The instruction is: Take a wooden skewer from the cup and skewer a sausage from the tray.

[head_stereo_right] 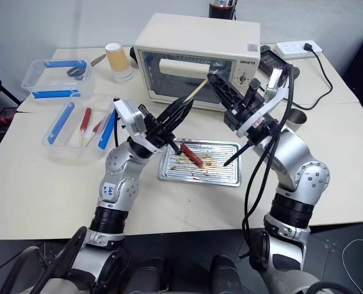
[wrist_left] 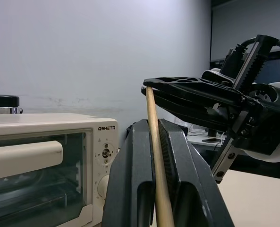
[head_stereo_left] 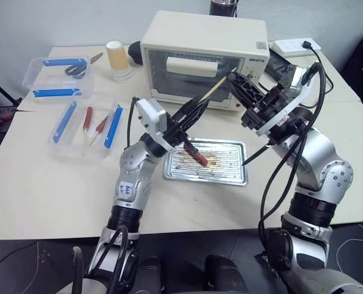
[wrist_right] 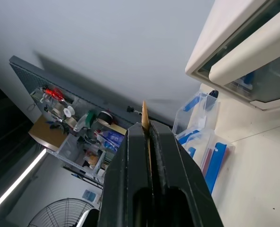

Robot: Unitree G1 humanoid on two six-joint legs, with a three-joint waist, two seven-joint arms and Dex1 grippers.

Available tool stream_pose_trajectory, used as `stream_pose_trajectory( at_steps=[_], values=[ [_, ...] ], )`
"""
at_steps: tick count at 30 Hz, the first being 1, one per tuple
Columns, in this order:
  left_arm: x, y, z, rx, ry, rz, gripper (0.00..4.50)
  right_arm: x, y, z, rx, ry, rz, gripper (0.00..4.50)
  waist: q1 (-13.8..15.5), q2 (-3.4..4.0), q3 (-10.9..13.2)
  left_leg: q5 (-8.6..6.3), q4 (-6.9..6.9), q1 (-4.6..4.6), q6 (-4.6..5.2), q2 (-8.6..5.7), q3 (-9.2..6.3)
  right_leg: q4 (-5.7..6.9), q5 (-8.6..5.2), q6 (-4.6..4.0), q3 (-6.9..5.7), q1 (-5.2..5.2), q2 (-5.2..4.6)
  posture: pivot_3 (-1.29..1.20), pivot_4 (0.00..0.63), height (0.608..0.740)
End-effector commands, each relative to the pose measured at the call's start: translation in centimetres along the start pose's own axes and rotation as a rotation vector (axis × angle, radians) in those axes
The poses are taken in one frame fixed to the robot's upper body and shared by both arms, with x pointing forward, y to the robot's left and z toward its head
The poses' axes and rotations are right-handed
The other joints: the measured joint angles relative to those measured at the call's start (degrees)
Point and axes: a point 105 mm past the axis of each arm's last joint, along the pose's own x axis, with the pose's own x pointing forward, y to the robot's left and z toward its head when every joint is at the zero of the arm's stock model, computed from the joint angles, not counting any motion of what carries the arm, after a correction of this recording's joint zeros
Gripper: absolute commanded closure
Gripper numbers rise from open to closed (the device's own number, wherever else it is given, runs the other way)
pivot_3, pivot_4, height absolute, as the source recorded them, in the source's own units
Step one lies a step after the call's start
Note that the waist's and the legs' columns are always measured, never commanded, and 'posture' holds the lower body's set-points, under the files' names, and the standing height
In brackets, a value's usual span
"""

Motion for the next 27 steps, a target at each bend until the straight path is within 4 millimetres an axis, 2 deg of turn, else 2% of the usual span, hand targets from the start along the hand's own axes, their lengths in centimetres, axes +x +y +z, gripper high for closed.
stream_pose_trajectory(
  at_steps=[1, 3, 5, 8, 12, 14, 16, 18, 21, 23, 27],
  values=[
    [0.4, -0.4, 0.7, 0.012, -0.023, -0.014, 4.47, -0.6, 2.0, -0.8, -0.023, 0.071, 0.078, 4.27, 0.1, 0.0, 0.0, 0.0, 0.0, -0.01, 0.0, 0.0, 0.0, 0.0, 0.0, 0.0, -0.01, 0.0, 0.0, 0.0, 0.15, 0.74],
    [0.1, -0.3, 0.8, 0.012, -0.019, -0.012, 4.5, -1.0, 1.7, -1.0, -0.087, 0.105, 0.053, 3.77, 0.1, 0.0, 0.0, -0.01, 0.0, -0.01, 0.02, -0.01, 0.0, -0.02, 0.0, 0.0, 0.0, 0.0, -0.02, 0.0, 0.15, 0.74],
    [-0.4, 0.0, 0.9, 0.016, -0.005, -0.011, 4.5, -1.6, 1.4, -0.5, -0.091, 0.114, 0.051, 3.09, 0.1, 0.0, 0.0, -0.01, 0.0, -0.02, 0.02, 0.0, 0.0, -0.04, 0.0, 0.0, -0.01, 0.0, -0.02, 0.0, 0.15, 0.74],
    [-1.5, 0.4, 1.3, 0.033, 0.029, -0.019, 4.5, -2.9, 0.4, 0.7, -0.248, 0.136, 0.018, 2.05, 0.1, 0.0, 0.0, -0.01, -0.01, -0.01, 0.03, 0.0, 0.01, -0.06, 0.0, 0.0, 0.0, 0.0, -0.01, 0.0, 0.15, 0.74],
    [-4.7, 1.0, 1.9, 0.067, 0.129, -0.058, 4.5, -5.9, -1.1, 1.0, -0.506, 0.278, -0.024, 0.65, 0.2, 0.0, 0.0, -0.02, -0.05, -0.02, 0.04, 0.01, 0.01, -0.13, 0.0, 0.0, -0.01, 0.01, -0.02, 0.0, 0.15, 0.74],
    [-7.4, 1.5, 2.2, 0.069, 0.208, -0.062, 4.5, -8.1, -3.2, 1.4, -0.692, 0.365, -0.083, 0.02, 0.2, 0.0, 0.0, -0.03, -0.07, -0.02, 0.05, 0.01, 0.01, -0.17, 0.0, 0.0, -0.01, 0.01, -0.01, 0.0, 0.15, 0.74],
    [-10.6, 2.0, 2.7, 0.069, 0.3, -0.051, 4.5, -10.7, -5.8, 2.2, -0.955, 0.477, -0.144, 0.02, 0.1, 0.0, 0.0, -0.03, -0.08, -0.01, 0.06, 0.01, 0.02, -0.23, 0.0, 0.0, -0.01, 0.02, -0.01, 0.0, 0.15, 0.74],
    [-12.9, 2.0, 3.3, 0.06, 0.36, -0.039, 4.5, -12.9, -7.7, 2.5, -1.165, 0.586, -0.148, 0.02, 0.0, -0.01, 0.0, -0.04, -0.1, 0.02, 0.06, 0.01, 0.08, -0.26, 0.0, 0.0, 0.01, 0.02, -0.01, 0.0, 0.15, 0.74],
    [-15.6, 2.2, 4.4, 0.058, 0.418, 0.019, 4.5, -15.4, -9.7, 2.9, -1.271, 0.668, -0.179, 0.02, 0.0, -0.03, 0.0, -0.03, -0.04, 0.12, 0.06, 0.02, 0.15, -0.22, 0.02, 0.04, 0.03, 0.08, -0.04, 0.0, 0.15, 0.74],
    [-16.9, 2.1, 4.5, 0.039, 0.45, 0.052, 4.5, -15.5, -10.0, 2.9, -1.293, 0.642, -0.169, 0.02, 0.1, -0.03, 0.0, -0.03, -0.02, 0.15, 0.06, 0.03, 0.15, -0.21, 0.03, 0.04, 0.03, 0.12, -0.07, 0.0, 0.15, 0.74],
    [-19.3, 2.2, 4.4, 0.023, 0.492, 0.146, 4.5, -13.7, -10.0, 2.1, -1.267, 0.617, -0.168, 0.02, 0.1, -0.03, 0.0, -0.04, -0.02, 0.39, 0.05, 0.06, 0.12, -0.23, 0.04, 0.03, -0.01, 0.35, -0.07, 0.0, 0.15, 0.74]
  ],
)
